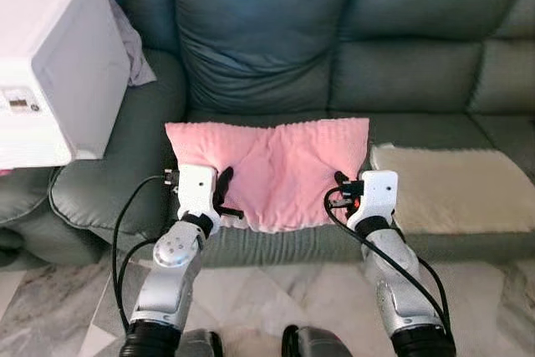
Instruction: Move the pillow to the sofa
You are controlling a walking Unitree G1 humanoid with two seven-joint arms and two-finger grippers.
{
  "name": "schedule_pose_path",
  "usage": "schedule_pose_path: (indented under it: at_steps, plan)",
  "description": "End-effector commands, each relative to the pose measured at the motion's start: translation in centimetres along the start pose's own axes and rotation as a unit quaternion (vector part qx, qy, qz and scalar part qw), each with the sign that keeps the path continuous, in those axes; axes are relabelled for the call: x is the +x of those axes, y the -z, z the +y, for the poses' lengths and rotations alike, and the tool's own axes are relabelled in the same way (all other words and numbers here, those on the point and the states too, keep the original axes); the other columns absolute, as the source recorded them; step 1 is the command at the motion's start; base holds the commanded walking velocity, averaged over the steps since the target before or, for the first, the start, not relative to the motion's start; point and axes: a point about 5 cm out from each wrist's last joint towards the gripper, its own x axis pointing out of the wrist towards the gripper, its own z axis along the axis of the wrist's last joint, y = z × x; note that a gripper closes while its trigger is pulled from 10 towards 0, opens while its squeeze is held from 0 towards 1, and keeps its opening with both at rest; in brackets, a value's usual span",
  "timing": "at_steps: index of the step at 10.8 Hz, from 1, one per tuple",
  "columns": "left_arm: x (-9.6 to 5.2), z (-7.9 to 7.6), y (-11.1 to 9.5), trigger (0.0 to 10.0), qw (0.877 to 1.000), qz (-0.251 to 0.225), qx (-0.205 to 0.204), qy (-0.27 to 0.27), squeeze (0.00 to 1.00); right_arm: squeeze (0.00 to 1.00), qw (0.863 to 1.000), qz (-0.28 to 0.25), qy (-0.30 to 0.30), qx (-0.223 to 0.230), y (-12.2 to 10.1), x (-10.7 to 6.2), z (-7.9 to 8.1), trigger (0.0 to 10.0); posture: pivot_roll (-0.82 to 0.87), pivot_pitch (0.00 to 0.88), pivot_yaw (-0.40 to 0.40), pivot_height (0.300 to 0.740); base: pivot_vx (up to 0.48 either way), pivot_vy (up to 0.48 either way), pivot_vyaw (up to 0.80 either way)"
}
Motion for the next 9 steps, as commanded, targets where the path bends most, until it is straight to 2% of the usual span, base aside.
schedule_pose_path:
  at_steps: [1, 3, 9]
  plan:
    - [0.08, -0.42, -0.59, 10.0, 1.000, -0.013, 0.002, 0.013, 0.00, 0.00, 1.000, -0.003, -0.002, -0.001, -0.12, 0.07, 0.11, 10.0, -0.03, 0.103, -0.038, 0.740, 0.292, 0.000, 0.00]
    - [0.09, -0.47, -0.60, 10.0, 1.000, -0.014, 0.001, 0.014, 0.00, 0.00, 1.000, -0.001, -0.003, -0.002, -0.03, 0.01, 0.08, 10.0, -0.04, 0.106, -0.038, 0.740, 0.302, 0.000, 0.00]
    - [0.14, -0.41, -0.44, 10.0, 1.000, -0.010, 0.000, 0.009, 0.00, 0.00, 1.000, 0.000, -0.007, -0.002, 0.04, -0.03, 0.16, 10.0, -0.04, 0.110, -0.039, 0.740, 0.000, 0.000, 0.00]
